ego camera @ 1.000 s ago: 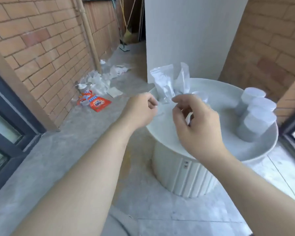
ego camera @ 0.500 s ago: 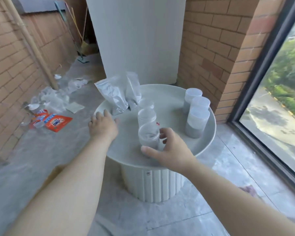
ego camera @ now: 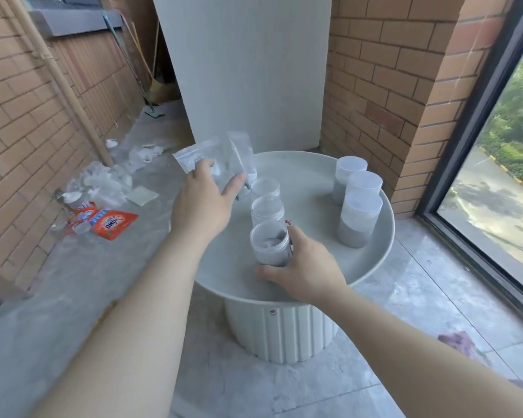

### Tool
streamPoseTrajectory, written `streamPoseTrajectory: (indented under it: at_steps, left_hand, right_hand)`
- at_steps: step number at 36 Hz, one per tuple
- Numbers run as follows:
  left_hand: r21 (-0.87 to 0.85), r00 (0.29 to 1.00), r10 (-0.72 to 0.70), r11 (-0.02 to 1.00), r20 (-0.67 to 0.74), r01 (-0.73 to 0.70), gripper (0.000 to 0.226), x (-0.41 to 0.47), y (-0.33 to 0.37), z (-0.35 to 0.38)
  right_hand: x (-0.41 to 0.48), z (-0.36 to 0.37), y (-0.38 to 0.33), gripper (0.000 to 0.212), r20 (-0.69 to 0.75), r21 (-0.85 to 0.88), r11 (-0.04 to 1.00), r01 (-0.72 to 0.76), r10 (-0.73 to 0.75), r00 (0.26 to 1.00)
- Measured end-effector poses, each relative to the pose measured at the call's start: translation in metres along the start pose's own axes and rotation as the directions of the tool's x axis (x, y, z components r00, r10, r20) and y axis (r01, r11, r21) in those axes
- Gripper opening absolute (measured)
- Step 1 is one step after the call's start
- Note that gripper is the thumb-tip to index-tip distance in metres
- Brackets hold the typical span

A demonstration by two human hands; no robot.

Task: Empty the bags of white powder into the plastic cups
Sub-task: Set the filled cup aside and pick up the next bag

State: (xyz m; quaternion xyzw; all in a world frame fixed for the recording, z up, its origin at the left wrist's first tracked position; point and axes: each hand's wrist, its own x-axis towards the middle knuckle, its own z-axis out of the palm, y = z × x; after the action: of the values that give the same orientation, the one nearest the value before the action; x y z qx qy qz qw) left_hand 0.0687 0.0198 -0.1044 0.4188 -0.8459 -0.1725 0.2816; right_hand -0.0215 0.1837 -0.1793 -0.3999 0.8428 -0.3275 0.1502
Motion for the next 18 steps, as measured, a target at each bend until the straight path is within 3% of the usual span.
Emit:
streamPoseTrajectory:
  at_steps: [3,6,12,16,18]
  left_hand:
    - [-0.043,0.996,0.057,0.998,0.074,-0.053,0.069,-0.009,0.018,-0.013]
    - [-0.055,0.983,0.109,0.993,0.147,-0.101,0.076,-0.011,0.021,-0.021]
    - [-0.269,0.895,0.284,0.943,0.344,-0.196,0.083,-0.019,0.039,-0.023]
    - [-0.44,0.859,0.371,0.876,0.352,-0.199,0.076,-0.02,0.048,-0.022]
    - [-0.416,0.864,0.381,0.88,0.328,-0.23,0.07,-0.02,0.051,-0.021]
  right_hand:
    - [-0.003,-0.01,-0.005,0.044,-0.099,0.222,0.974,-0.041,0.064,0.993]
    - [-0.003,-0.025,-0.005,0.042,-0.209,0.361,0.932,0.018,0.063,0.976]
    - [-0.003,-0.043,-0.002,0.038,-0.296,0.345,0.926,0.152,-0.047,0.954]
    - [-0.001,-0.037,0.005,0.041,-0.333,0.312,0.929,0.199,-0.09,0.939]
    - [-0.001,-0.035,0.007,0.05,-0.34,0.286,0.933,0.218,-0.114,0.933]
